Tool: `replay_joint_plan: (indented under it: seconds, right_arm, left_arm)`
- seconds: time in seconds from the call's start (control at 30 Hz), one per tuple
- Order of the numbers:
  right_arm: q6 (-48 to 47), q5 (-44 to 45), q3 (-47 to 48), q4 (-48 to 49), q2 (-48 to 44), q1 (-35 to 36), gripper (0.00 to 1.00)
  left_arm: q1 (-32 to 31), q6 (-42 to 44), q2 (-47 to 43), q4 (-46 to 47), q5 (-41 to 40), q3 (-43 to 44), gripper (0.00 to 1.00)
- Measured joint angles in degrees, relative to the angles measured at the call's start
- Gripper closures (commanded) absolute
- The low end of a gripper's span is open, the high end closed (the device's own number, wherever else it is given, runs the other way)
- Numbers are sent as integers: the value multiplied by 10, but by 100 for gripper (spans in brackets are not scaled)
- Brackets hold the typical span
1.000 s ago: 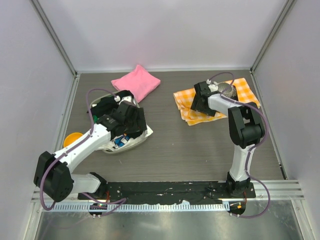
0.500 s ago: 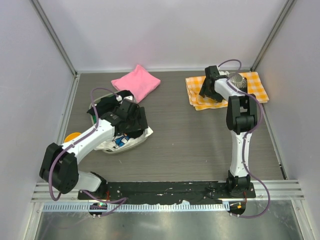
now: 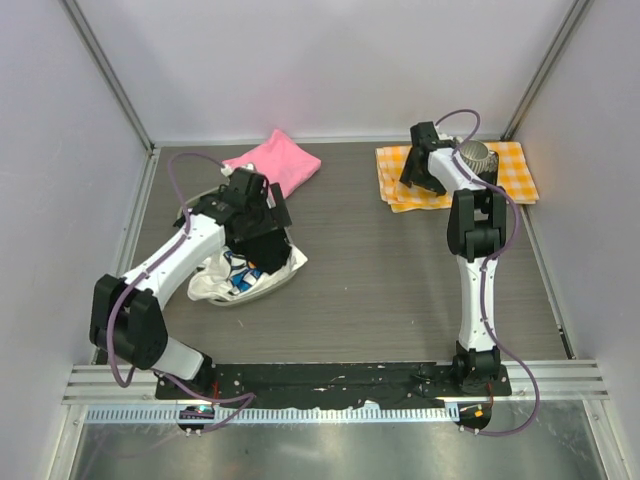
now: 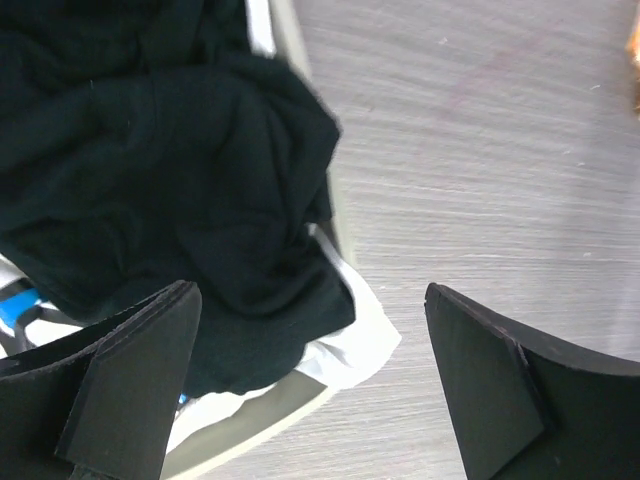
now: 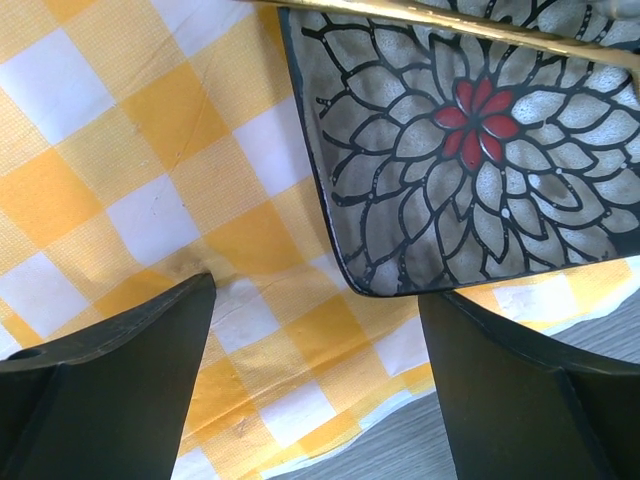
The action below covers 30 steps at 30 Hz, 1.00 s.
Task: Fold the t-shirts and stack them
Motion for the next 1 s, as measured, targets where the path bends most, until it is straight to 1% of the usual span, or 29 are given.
replay_joint_plan:
  seconds: [0.13,0.23,0.27,0.37,0.4,0.53,0.6,0.67,0.73,0.87,0.97,1.0]
  right_arm:
    - [-10,18,-17,4,-19,15,9]
    - [-22,31,-26,1,-57,41,7]
    - [-26,33,-31,1,-74,55,7]
    - [-36,18,-57,7,-136,118,4]
    - [-38,10,-71,9,-163,155,3]
    - [-41,-27,-135,42,-240,299,2]
    - [-41,-52,-153,49,-258,373,2]
    - [-41,-75,-153,55,-258,423,2]
    - [-42,-86,-143,49,-250,455,3]
    - [-47,-92,-71,49,-192,488,3]
    - [-51,-95,-19,50,-145,496,3]
    - [-51,-98,-7,50,-132,497,3]
  left_arm:
    - [2,16,-4,-51,-7,104,0]
    - [2,35,-18,-89,-24,174,0]
    - [2,46,-26,-111,-36,198,0]
    - [10,63,-48,-157,-63,231,0]
    - [19,68,-56,-171,-69,234,0]
    - [73,78,-69,-209,-82,214,0]
    - [113,77,-74,-217,-83,186,0]
    - [156,73,-82,-217,-75,156,0]
    - [207,64,-94,-217,-55,123,0]
    - [322,55,-108,-216,3,90,0]
    - [381,49,-110,-212,43,76,0]
    - [389,48,-110,-212,51,73,0]
